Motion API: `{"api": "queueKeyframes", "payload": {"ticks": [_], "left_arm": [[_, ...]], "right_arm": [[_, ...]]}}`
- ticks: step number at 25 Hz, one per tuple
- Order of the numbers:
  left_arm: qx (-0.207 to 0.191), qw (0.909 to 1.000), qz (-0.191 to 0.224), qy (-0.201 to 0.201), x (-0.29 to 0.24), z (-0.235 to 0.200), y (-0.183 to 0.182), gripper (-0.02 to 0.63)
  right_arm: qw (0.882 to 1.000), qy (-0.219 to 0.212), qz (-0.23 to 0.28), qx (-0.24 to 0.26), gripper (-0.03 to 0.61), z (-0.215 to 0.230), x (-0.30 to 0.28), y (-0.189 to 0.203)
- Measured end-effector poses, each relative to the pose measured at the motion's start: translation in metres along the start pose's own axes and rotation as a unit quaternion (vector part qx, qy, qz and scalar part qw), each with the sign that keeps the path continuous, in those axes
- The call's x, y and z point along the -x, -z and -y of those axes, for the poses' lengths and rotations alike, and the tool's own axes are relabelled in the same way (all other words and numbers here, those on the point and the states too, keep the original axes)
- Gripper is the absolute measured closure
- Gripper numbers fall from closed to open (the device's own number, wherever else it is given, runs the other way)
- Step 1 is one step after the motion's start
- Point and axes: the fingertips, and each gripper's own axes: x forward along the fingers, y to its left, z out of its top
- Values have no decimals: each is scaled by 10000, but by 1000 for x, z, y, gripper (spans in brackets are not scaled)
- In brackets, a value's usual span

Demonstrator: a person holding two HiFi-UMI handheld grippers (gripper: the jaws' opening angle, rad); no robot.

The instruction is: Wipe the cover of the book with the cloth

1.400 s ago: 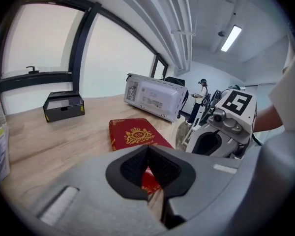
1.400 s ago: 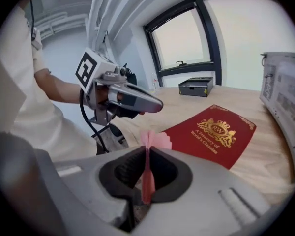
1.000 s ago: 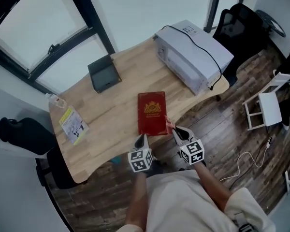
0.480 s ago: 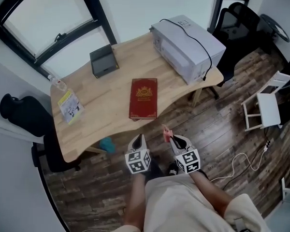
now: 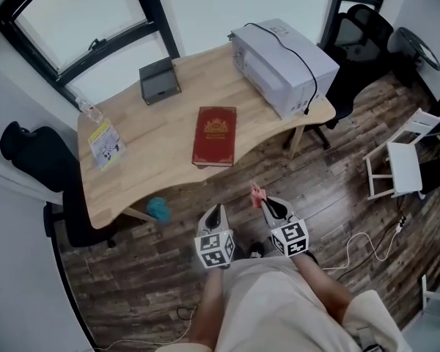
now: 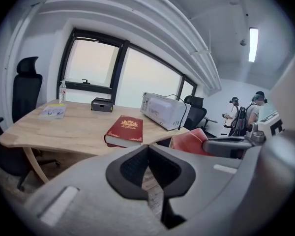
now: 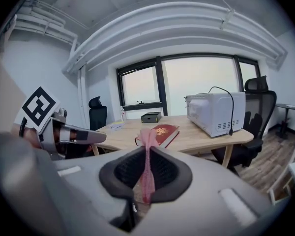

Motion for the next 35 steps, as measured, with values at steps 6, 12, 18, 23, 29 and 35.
{"api": "queueKeyframes", "payload": {"ticks": [6, 12, 18, 23, 29, 35], "left_arm": [[-61, 9998, 136, -134, 11, -6, -14, 606], [-97, 9996, 212, -178, 13, -4, -24, 606], [-131, 9996, 104, -215, 14, -3, -16, 606], [-155, 9997, 37, -204, 16, 3, -7, 606], [-165, 9997, 9, -205, 21, 7, 2, 606], [-214, 9996, -48, -158, 26, 11, 7, 606]], "right_arm": [[9999, -114, 68, -54, 557, -4, -3, -8], [9996, -248, 123, -63, 557, -8, -6, -15], [9995, -311, -23, -104, 557, -6, -5, -6], [9993, -307, -168, -107, 557, -5, -1, 5], [9994, -290, -154, -82, 558, -6, 4, 9], [9994, -317, -152, -52, 558, -14, 8, 10]]}}
